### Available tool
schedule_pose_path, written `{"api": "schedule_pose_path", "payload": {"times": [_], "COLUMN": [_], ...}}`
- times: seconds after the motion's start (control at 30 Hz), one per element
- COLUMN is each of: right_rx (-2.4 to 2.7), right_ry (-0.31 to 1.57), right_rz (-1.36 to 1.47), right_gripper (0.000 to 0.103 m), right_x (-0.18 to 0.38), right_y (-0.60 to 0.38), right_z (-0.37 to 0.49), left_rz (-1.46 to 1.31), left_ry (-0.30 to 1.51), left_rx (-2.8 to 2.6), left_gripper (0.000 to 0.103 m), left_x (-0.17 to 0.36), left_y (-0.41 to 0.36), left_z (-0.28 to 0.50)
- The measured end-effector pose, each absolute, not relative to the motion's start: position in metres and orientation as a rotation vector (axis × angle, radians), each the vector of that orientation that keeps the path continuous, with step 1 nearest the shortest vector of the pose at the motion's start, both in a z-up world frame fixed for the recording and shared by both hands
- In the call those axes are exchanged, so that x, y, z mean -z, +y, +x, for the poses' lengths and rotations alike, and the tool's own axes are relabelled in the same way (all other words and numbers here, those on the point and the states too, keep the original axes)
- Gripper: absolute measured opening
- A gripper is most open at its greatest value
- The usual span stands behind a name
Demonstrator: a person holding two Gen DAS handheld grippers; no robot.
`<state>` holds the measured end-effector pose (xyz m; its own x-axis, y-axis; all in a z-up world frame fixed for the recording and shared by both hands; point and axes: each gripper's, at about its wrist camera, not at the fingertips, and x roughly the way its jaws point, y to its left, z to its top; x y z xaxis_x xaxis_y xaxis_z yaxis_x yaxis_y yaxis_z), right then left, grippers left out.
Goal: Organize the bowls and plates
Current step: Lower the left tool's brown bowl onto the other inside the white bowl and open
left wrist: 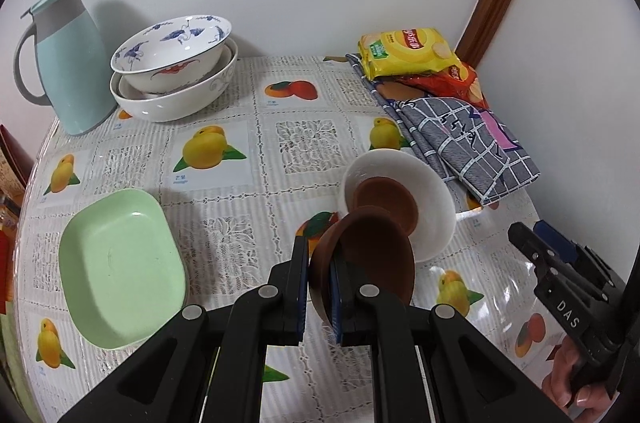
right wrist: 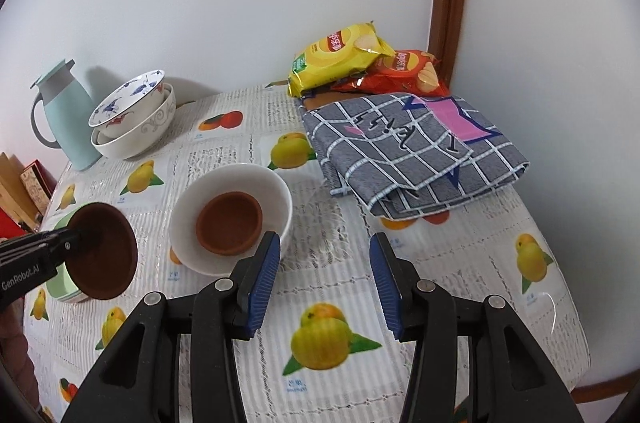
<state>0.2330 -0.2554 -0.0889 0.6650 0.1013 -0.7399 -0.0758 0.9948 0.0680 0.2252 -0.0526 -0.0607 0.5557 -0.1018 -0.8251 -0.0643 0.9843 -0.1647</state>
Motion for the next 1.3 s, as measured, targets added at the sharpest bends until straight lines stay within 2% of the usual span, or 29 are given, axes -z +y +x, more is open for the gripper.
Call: {"api": "schedule_pose_path", "payload": {"times": [0.73,1.3], "right_rx": [-0.093,-0.108], "right_ry": [0.825,0.828], "right_rz": [0.102,0.083], "right_gripper": [0.050,0.050], "right_x": [0.098,0.113], "right_y": [-0.307,-0.299], "right_z": [0.215,0.228], "left_rz": [-0.185,-0.209], "left_ry": [0.997,1.044], "left_rx": [0.008,0.023], "left_gripper": [0.009,0.009], "left_x": [0.085,0.119], "left_y": [-0.093,-0.099], "left_z": [0.268,0.311]}}
